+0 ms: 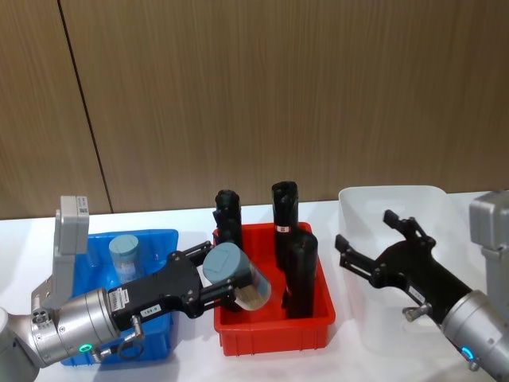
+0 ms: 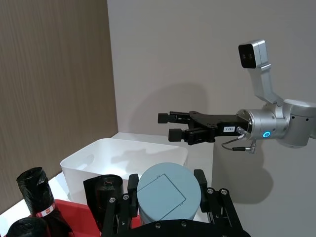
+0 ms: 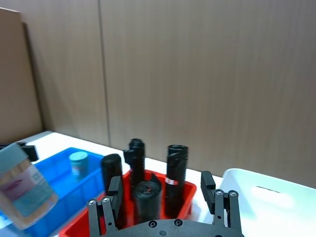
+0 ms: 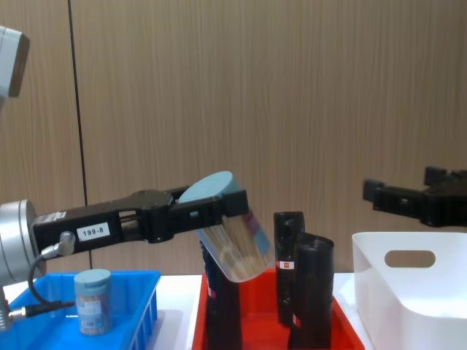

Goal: Pick the cotton swabs from the blue box and place them into the white box.

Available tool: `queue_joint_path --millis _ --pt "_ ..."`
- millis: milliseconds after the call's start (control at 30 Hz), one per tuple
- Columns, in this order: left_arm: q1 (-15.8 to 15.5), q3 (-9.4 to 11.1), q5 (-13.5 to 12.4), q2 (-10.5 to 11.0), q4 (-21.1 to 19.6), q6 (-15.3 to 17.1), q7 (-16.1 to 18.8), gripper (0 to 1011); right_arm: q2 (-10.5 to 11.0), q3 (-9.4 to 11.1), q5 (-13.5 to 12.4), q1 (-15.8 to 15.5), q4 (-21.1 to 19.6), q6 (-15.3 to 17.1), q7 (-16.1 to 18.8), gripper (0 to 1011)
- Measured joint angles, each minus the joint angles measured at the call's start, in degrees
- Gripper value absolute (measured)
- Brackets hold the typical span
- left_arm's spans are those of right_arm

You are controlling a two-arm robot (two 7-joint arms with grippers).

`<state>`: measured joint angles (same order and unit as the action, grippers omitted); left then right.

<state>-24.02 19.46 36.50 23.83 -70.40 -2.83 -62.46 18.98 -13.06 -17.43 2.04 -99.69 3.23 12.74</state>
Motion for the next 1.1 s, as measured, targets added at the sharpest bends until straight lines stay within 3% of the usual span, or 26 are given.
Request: queue_joint_path --millis 633,867,1100 --pt "-0.01 0.00 0.09 0.00 0.05 -0.01 -0.10 677 1.73 0.31 -2.09 4.74 2.08 6.16 17.05 1002" --pt "0.00 0.00 0.08 0.00 0.04 0.00 -0.10 677 2.49 0.31 -2.32 7.21 3.26 10.33 24.12 1002" --pt "-0.01 0.00 0.08 0.00 0.04 0.00 -0.10 677 2.80 0.10 -2.61 9.26 4.50 13.72 28.99 1002"
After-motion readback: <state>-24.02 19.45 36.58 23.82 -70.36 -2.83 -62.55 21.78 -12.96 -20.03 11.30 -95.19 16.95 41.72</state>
